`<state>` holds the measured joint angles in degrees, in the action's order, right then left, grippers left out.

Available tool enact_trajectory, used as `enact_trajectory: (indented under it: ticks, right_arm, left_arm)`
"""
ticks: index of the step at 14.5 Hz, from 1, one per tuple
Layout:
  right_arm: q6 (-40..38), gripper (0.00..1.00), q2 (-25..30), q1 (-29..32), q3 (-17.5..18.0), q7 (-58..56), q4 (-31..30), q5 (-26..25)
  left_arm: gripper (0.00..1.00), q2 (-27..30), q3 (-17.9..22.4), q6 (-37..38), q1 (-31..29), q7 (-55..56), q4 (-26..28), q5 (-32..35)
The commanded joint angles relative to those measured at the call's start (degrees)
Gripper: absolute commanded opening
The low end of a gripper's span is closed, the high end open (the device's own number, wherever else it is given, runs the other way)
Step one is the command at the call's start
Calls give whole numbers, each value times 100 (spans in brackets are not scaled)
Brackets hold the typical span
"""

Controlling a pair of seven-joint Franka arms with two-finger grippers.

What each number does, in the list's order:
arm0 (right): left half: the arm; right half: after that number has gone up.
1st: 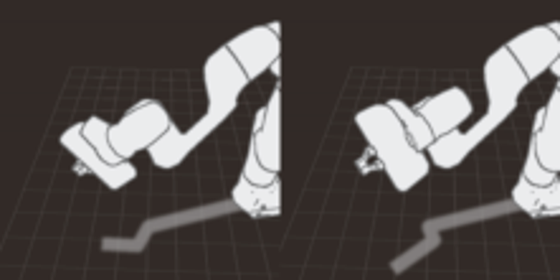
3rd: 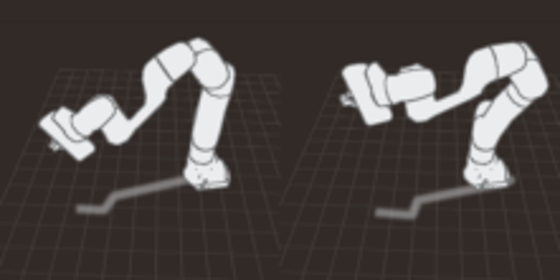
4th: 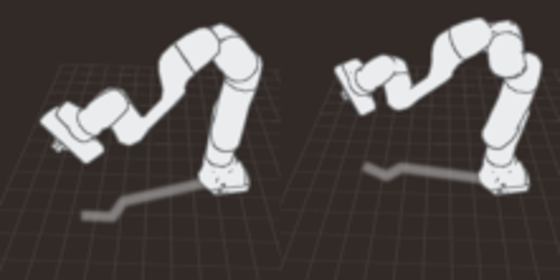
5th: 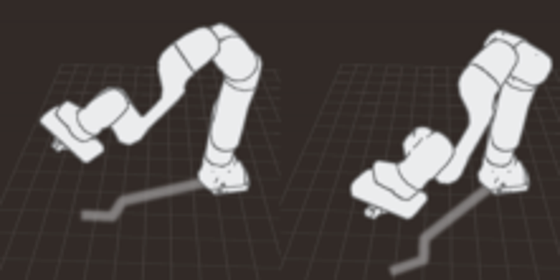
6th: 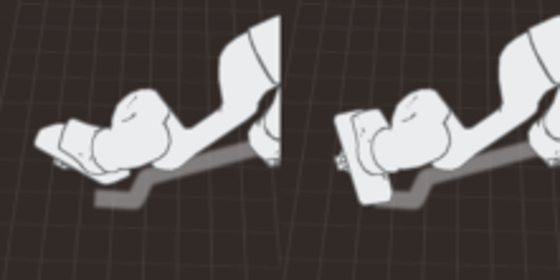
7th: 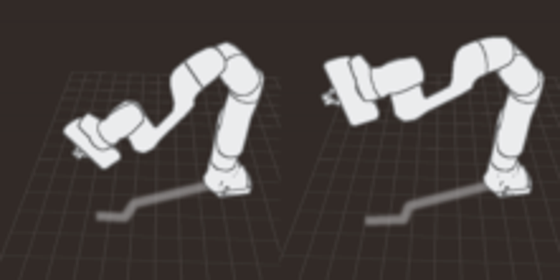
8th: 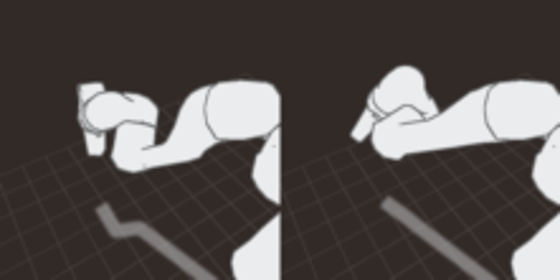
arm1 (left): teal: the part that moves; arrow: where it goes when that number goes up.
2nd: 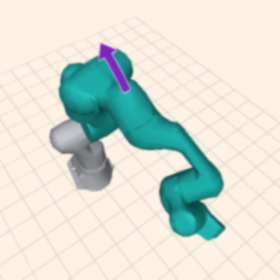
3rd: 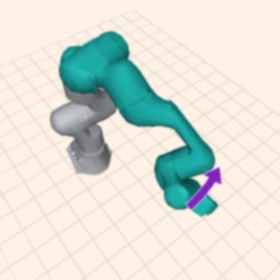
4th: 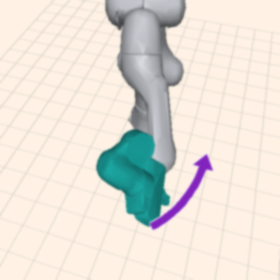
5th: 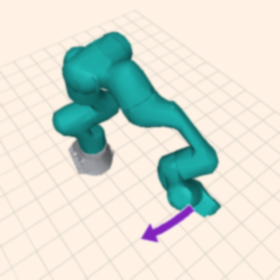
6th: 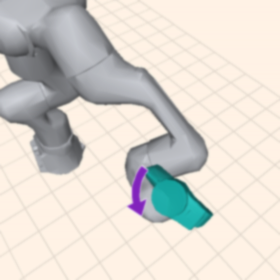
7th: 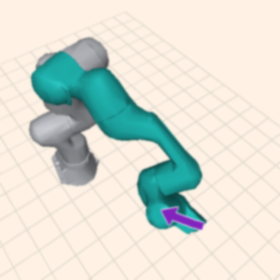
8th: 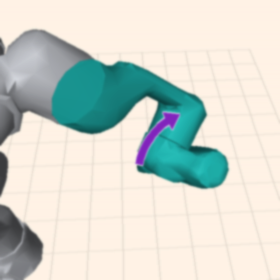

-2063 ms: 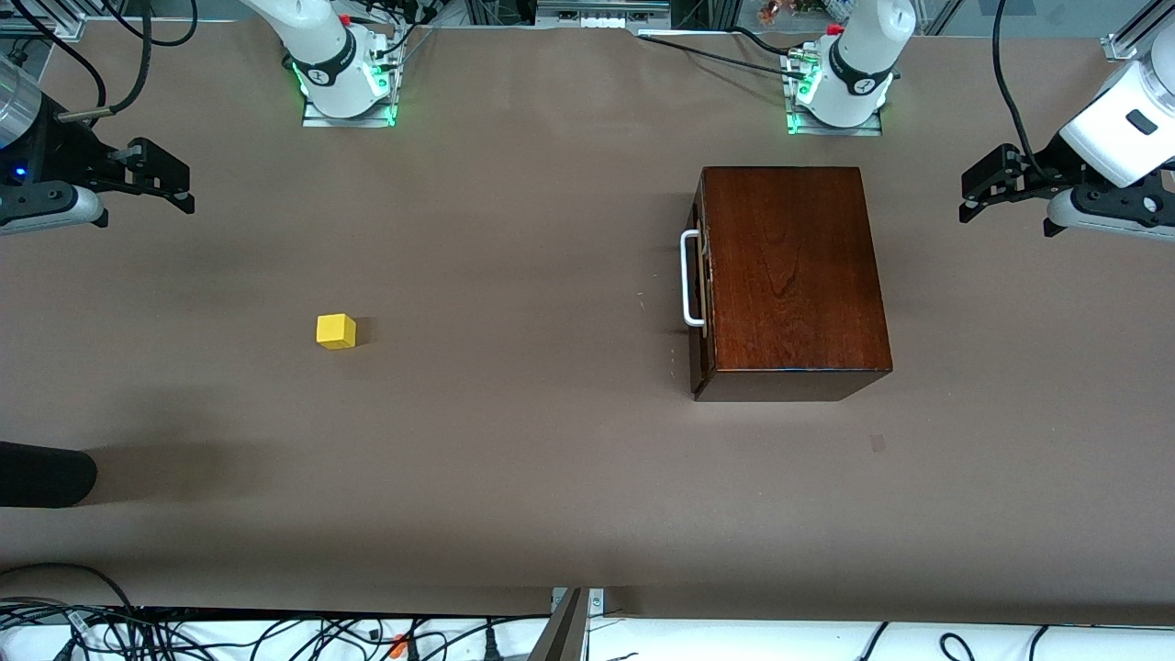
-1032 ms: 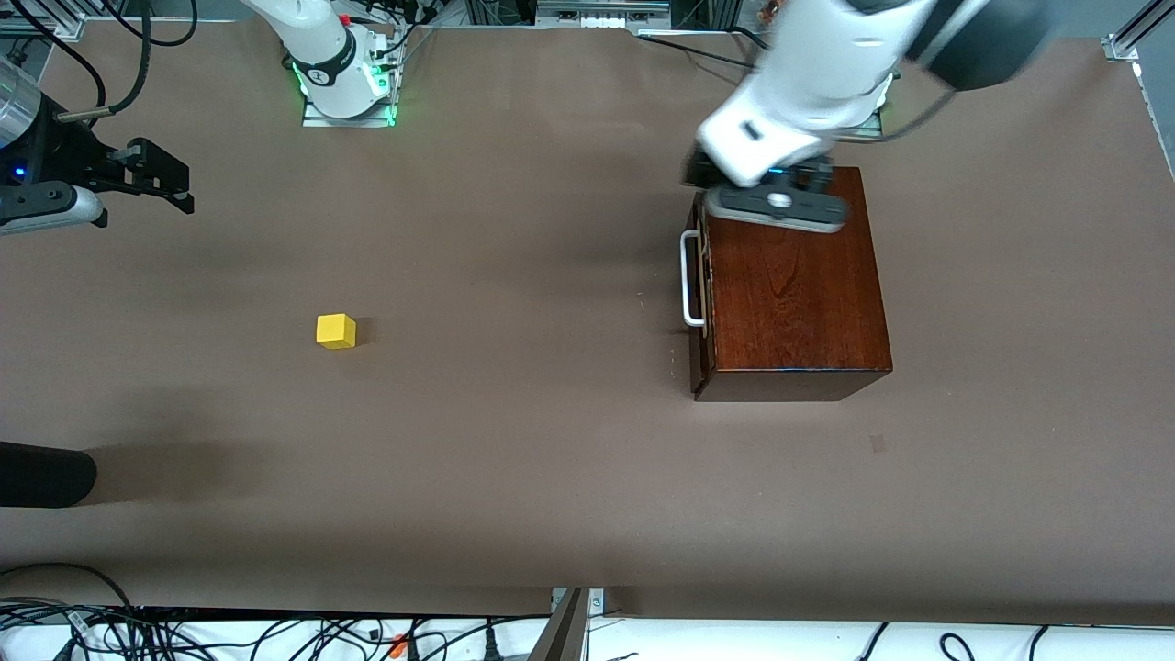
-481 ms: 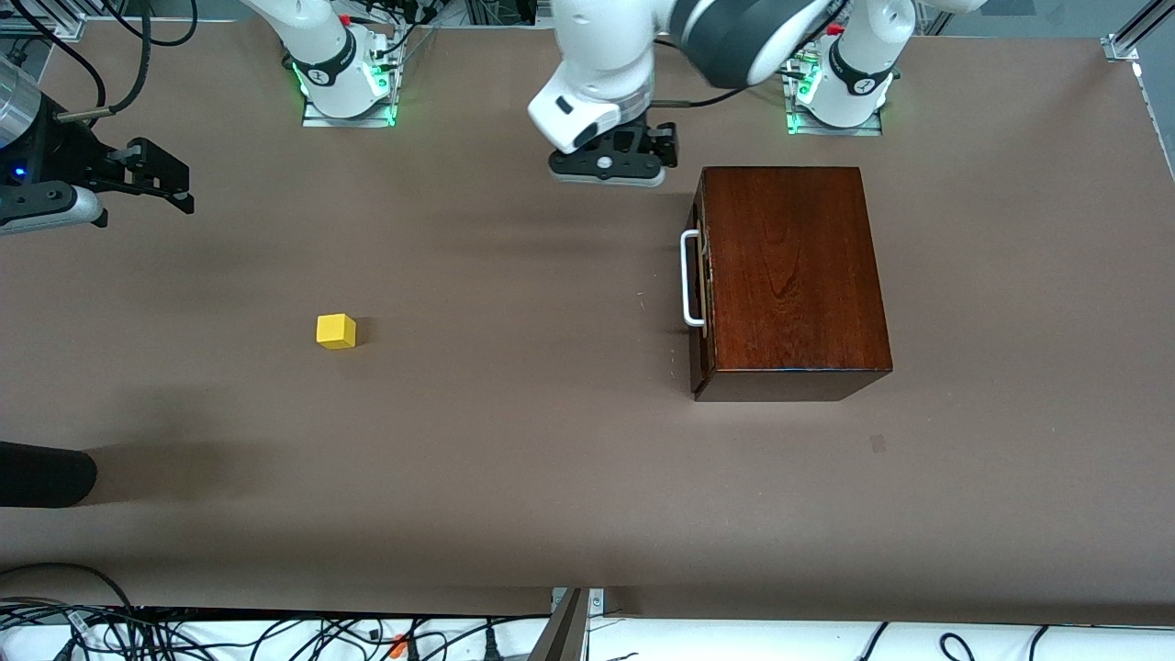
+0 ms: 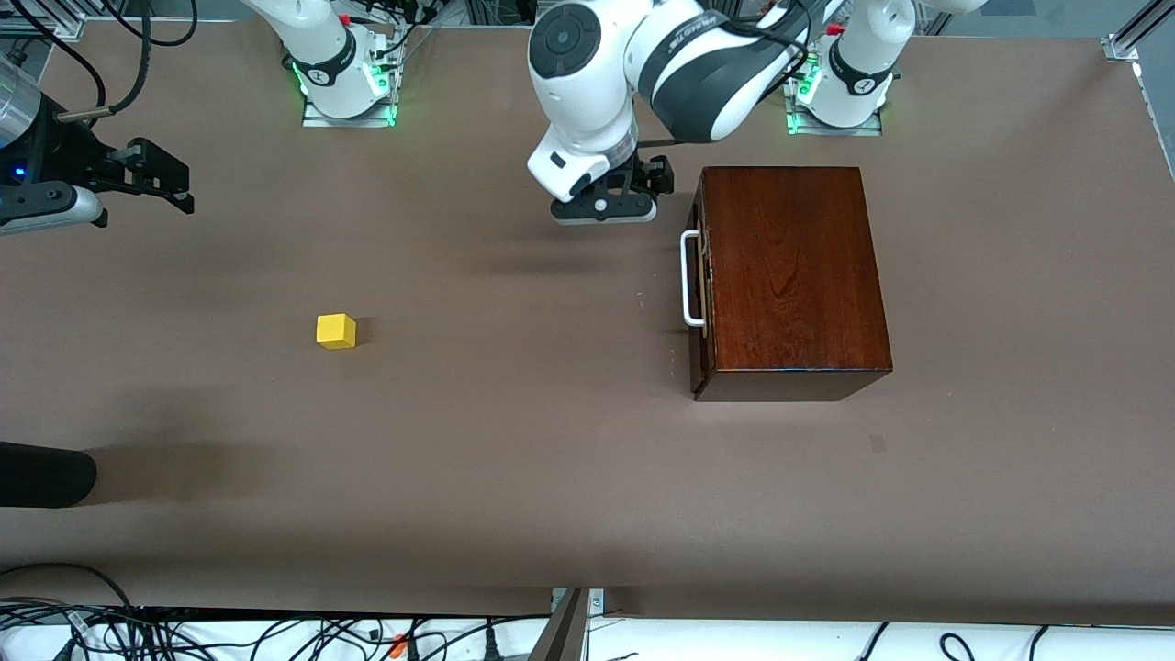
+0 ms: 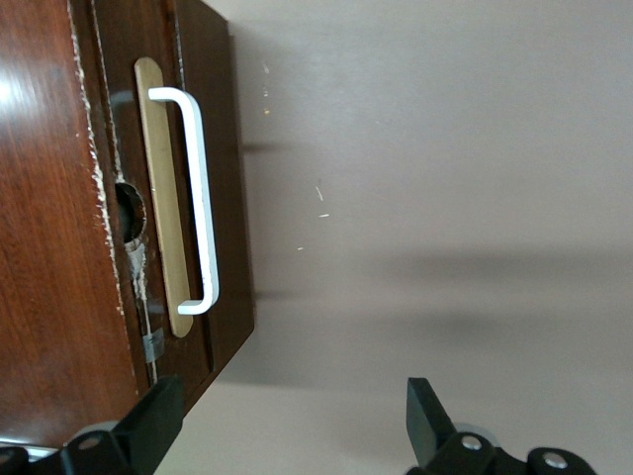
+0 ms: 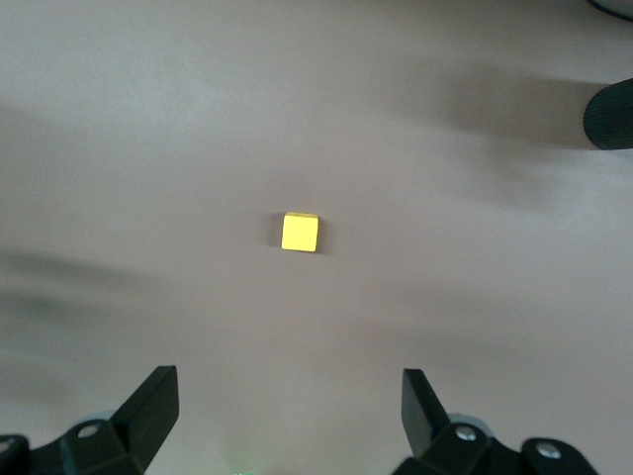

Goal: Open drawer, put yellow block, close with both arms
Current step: 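Move the left gripper across to the white drawer handle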

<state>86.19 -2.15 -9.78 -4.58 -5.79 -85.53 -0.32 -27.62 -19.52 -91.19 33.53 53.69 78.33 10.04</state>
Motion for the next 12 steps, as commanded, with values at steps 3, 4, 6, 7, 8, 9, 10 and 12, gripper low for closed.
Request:
enact_trajectory:
  ticks: [3, 4, 6, 7, 8, 9, 10, 12]
  right_arm:
    - [-76, 100, -40, 64, 19, -81, 133, 102]
    - [-85, 100, -40, 64, 19, -81, 133, 102]
    - [-85, 100, -40, 64, 19, -72, 133, 102]
    - [-76, 100, -40, 64, 10, -72, 133, 102]
    - [-76, 100, -40, 64, -16, -72, 133, 111]
    - [-76, 100, -40, 64, -16, -72, 133, 111]
    - [-76, 100, -40, 64, -16, -72, 133, 111]
    - [-76, 100, -40, 64, -16, -72, 133, 111]
  left_arm:
    - [100, 81, 1, -610, 22, 195, 762, 604]
    - [100, 81, -8, -637, 13, 134, 824, 709]
    - [100, 72, -8, -741, 22, -155, 903, 902]
    - [100, 64, -8, -847, 5, -314, 973, 912]
    - [100, 29, -8, -943, -22, -333, 1026, 912]
    - [100, -15, 1, -1014, -39, -333, 1044, 921]
    - [100, -24, 9, -1093, -48, -333, 1148, 1008]
    - [100, -24, 10, -1313, -57, -333, 1403, 1201]
